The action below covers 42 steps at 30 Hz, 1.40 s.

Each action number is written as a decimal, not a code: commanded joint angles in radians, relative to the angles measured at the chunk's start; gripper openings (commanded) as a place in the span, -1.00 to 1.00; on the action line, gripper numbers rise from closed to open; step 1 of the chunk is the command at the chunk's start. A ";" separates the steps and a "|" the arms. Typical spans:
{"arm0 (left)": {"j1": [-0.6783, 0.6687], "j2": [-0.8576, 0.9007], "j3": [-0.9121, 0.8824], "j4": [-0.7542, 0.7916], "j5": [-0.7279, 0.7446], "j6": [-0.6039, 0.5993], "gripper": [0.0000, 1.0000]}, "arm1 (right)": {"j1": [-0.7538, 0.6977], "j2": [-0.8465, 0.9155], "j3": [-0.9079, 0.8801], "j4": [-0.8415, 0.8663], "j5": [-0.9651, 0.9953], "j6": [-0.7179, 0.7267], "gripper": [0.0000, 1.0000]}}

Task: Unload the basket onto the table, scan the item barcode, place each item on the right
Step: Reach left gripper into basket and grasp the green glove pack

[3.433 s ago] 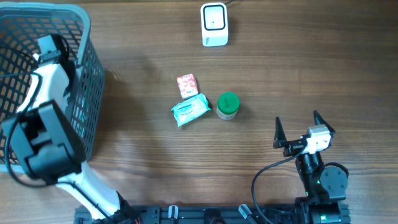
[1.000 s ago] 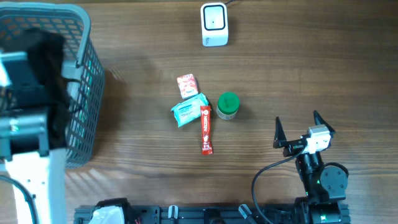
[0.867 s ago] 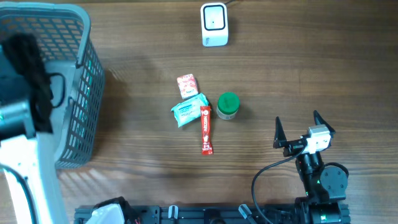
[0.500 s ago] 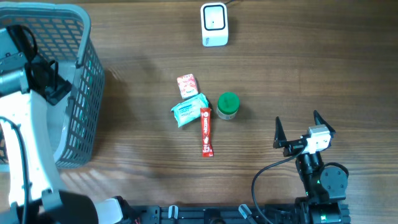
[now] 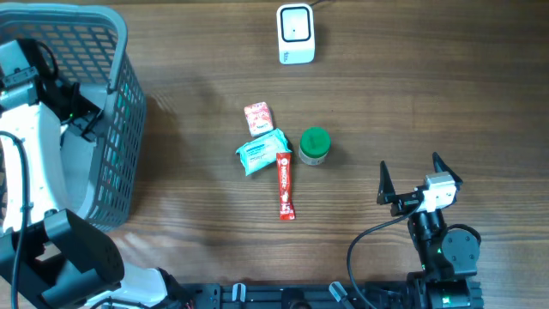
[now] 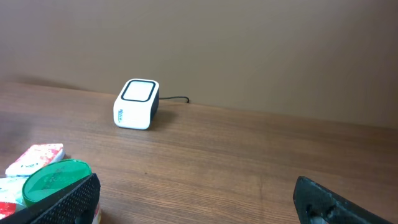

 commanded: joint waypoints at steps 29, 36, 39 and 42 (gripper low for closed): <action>0.045 0.079 0.003 0.080 -0.286 1.315 1.00 | -0.003 -0.003 -0.001 0.003 0.003 -0.005 1.00; 0.049 0.080 0.003 0.186 -0.273 1.841 1.00 | -0.003 -0.003 -0.001 0.003 0.003 -0.005 0.99; 0.048 0.081 -0.004 0.133 -0.157 1.936 0.96 | -0.003 -0.003 -0.001 0.003 0.003 -0.005 1.00; 0.048 0.083 -0.049 0.135 -0.100 2.025 0.98 | -0.003 -0.003 -0.001 0.003 0.003 -0.005 0.99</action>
